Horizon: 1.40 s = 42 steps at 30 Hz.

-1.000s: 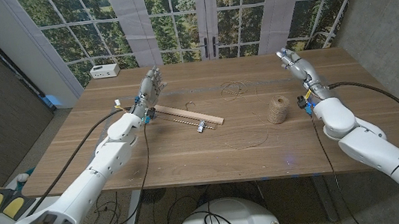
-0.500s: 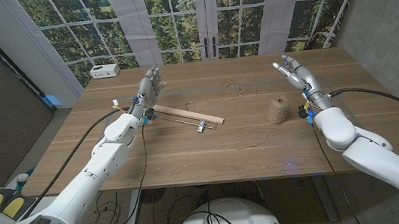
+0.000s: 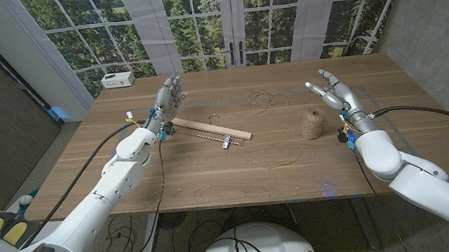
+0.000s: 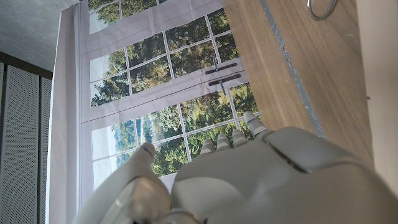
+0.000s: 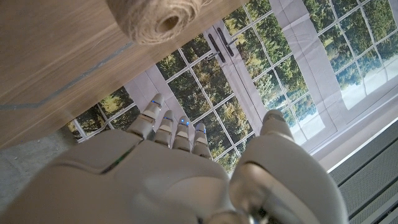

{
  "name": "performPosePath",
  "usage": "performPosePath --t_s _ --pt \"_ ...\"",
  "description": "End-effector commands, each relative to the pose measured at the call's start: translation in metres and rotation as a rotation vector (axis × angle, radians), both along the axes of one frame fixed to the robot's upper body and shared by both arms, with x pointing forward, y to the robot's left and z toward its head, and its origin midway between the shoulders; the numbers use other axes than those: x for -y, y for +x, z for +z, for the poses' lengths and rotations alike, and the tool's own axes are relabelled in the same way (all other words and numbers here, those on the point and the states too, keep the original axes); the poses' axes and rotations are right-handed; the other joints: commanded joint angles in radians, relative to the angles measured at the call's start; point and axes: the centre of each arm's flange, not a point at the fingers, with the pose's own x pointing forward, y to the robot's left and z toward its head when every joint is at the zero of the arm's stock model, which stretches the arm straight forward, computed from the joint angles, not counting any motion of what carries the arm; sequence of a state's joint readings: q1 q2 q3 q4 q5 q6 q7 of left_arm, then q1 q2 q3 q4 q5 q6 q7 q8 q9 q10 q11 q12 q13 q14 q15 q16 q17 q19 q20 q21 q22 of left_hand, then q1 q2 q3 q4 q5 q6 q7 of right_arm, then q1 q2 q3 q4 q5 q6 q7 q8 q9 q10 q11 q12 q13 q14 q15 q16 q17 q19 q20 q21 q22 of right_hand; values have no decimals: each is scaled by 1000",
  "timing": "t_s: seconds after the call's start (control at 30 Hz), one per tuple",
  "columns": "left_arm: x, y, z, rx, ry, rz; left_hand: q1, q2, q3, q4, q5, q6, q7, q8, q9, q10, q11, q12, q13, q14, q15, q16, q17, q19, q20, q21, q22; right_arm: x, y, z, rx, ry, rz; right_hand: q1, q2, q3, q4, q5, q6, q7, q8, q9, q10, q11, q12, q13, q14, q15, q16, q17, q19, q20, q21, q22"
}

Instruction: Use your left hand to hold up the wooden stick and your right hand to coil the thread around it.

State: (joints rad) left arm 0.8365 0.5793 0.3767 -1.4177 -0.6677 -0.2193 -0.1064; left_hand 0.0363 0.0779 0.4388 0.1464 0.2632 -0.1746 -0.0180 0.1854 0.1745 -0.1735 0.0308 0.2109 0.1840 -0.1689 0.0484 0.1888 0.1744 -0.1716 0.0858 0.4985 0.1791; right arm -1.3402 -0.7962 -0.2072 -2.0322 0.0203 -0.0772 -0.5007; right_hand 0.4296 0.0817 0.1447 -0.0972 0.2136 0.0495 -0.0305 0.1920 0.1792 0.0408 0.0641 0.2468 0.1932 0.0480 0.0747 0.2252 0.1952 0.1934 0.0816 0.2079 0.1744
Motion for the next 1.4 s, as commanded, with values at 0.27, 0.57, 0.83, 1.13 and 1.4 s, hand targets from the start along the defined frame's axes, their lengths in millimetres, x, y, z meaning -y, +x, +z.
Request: performPosePath --t_s 0.27,0.57,0.83,1.13,1.4 --pt "0 1 2 3 8 -18 6 23 -9 2 7 -23 -5 2 3 -61 -2 -2 2 -56 5 1 6 -23 5 -11 5 -10 -18 -20 -52 -81 -117 60 -12 15 -43 -5 11 23 7 7 -29 -5 -24 4 7 -17 -3 3 30 -32 6 3" --pt "-1 2 1 3 2 -17 7 23 -11 2 8 -22 -5 2 4 -63 3 -4 2 -55 4 1 6 -21 6 -15 5 -14 -20 -30 -94 -106 -166 78 -21 18 -54 -3 5 25 5 8 -41 -12 -32 4 3 -19 -7 3 33 -29 5 3" --pt "-1 5 3 6 6 -24 7 24 -14 3 9 -21 -4 1 4 -60 -1 -4 2 -54 4 0 6 -19 6 -22 6 -18 -20 -37 -121 -118 -211 102 -27 23 -65 2 9 36 8 9 -39 -14 -34 5 8 -18 -7 3 53 -19 10 3" --pt "-1 4 4 7 8 -26 8 26 -16 3 10 -20 -4 1 4 -62 -2 -6 2 -54 5 0 6 -16 6 -27 6 -20 -18 -44 -143 -129 -251 122 -32 27 -71 7 12 40 9 9 -35 -13 -33 5 11 -24 -7 3 53 -19 7 2" --pt "-3 2 5 5 20 -21 8 27 -18 3 11 -19 -4 1 4 -59 2 -6 2 -53 5 0 6 -14 6 -30 6 -20 -9 -57 -187 -103 -225 149 -44 30 -75 14 14 45 10 10 -29 -14 -33 6 19 -28 -8 2 81 -40 14 2"
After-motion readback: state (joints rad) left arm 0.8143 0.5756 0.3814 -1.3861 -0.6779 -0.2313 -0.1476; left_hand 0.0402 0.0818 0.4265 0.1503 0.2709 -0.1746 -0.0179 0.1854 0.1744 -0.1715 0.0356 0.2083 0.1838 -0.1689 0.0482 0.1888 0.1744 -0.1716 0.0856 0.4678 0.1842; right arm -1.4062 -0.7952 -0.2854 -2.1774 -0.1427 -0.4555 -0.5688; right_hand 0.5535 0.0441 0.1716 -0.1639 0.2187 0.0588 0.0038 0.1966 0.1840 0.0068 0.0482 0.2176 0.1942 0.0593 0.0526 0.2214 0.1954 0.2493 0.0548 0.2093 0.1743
